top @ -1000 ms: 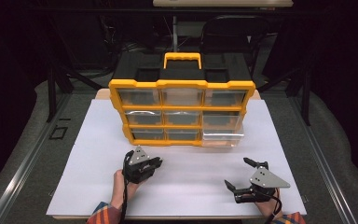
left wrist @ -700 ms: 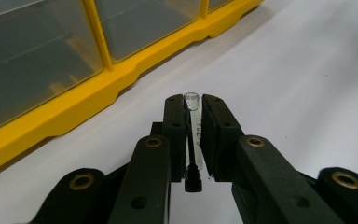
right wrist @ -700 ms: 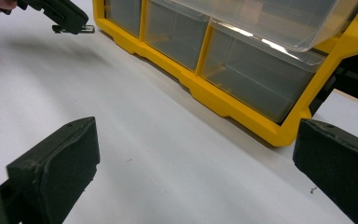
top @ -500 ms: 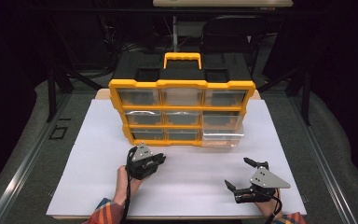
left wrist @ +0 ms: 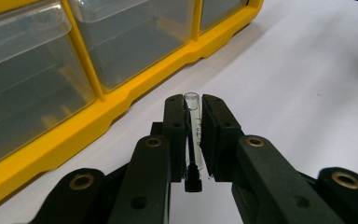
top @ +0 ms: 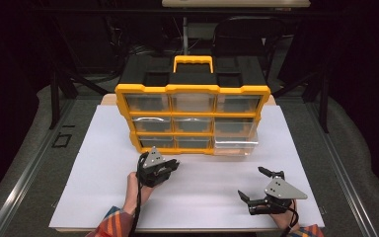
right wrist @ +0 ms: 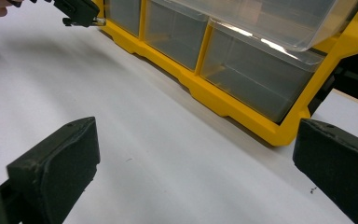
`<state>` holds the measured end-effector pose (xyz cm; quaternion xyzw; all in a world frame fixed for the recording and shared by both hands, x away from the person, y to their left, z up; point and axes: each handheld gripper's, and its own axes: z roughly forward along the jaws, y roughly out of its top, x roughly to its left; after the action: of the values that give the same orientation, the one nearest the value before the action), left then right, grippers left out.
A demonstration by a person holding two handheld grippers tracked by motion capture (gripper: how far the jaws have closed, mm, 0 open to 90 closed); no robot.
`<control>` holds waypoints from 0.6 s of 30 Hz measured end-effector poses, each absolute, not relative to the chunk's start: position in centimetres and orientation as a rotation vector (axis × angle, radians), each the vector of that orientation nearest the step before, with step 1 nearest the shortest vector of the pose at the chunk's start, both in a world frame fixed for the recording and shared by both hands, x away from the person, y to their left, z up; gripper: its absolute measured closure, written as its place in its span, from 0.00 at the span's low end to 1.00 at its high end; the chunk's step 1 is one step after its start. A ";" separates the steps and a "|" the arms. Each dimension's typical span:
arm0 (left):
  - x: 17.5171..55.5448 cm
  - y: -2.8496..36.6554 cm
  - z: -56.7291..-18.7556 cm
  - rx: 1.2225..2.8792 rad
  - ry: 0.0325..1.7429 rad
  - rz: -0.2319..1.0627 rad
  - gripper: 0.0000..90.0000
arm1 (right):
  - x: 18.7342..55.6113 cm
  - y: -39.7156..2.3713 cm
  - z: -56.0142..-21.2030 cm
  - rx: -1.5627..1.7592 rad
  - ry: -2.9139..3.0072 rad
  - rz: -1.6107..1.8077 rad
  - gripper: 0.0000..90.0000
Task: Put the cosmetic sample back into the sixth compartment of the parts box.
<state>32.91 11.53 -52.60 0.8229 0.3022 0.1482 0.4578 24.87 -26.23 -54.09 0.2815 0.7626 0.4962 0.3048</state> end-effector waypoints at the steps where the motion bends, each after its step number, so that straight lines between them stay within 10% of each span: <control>1: 33.0 11.5 -52.6 2.029 0.741 0.367 0.89 | 24.9 -26.2 -54.1 0.746 2.019 1.315 0.00; 18: 33.4 10.6 -51.8 2.019 0.714 0.374 0.89 | 24.9 -26.2 -54.1 0.746 2.018 1.312 0.00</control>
<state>33.37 10.60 -51.78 0.8220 0.2909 0.1523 0.4653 24.86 -26.24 -54.09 0.2820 0.7624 0.4958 0.3057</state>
